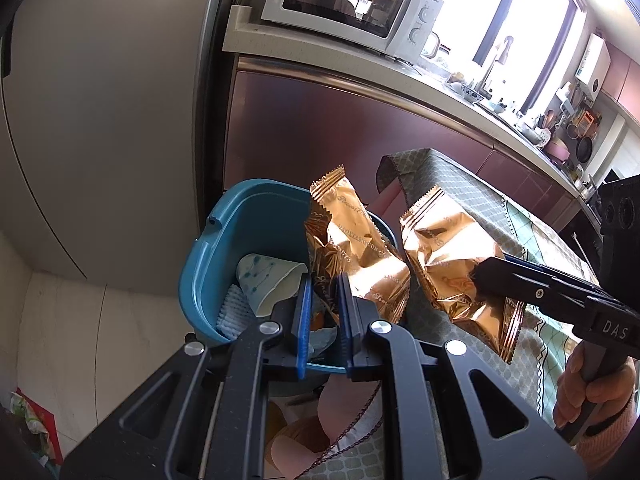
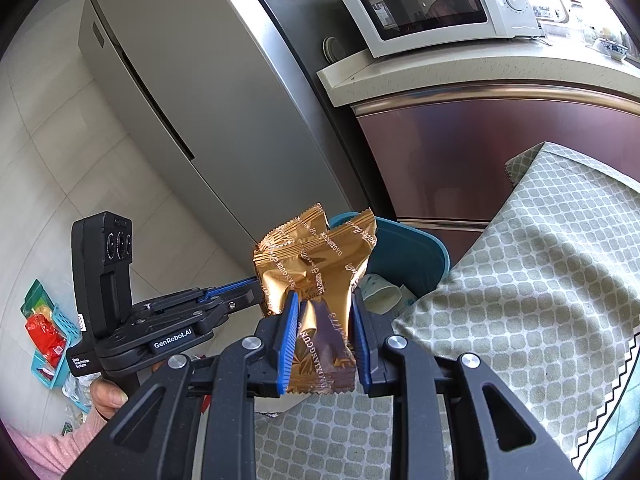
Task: Collect trash
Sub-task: 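Hold both wrappers over the teal bin and lower them toward it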
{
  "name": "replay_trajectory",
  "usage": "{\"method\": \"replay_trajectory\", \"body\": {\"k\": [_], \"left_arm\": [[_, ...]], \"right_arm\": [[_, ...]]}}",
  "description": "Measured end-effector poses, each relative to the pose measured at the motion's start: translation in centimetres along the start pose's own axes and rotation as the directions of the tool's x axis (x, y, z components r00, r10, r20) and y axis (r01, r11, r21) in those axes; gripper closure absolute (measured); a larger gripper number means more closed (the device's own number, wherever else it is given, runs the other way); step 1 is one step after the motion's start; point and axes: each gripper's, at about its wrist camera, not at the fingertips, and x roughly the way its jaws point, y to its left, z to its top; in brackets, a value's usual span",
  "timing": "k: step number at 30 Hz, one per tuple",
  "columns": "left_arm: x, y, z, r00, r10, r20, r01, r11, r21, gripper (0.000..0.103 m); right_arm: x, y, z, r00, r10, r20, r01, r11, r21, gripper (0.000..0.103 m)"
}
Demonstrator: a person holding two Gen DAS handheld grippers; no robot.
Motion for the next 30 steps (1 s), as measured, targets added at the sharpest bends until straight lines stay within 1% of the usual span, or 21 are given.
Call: {"method": "replay_trajectory", "body": {"k": [12,13,30], "left_arm": [[2.1,-0.1,-0.2,1.000,0.010,-0.028,-0.010,1.000,-0.002,0.090],[2.2,0.0,-0.2,0.999,0.010,-0.041,-0.011,1.000,-0.008,0.090],[5.1,-0.4,-0.5,0.997,0.030,-0.076,-0.032,0.999,-0.023,0.089]], "right_arm": [[1.5,0.0,0.3,0.999,-0.013,-0.030,0.013,1.000,0.004,0.079],[1.6,0.0,0.4,0.999,-0.014,-0.032,0.014,1.000,0.003,0.079],[4.1,0.0,0.6,0.997,-0.039,-0.066,0.041,0.999,0.021,0.078]]}}
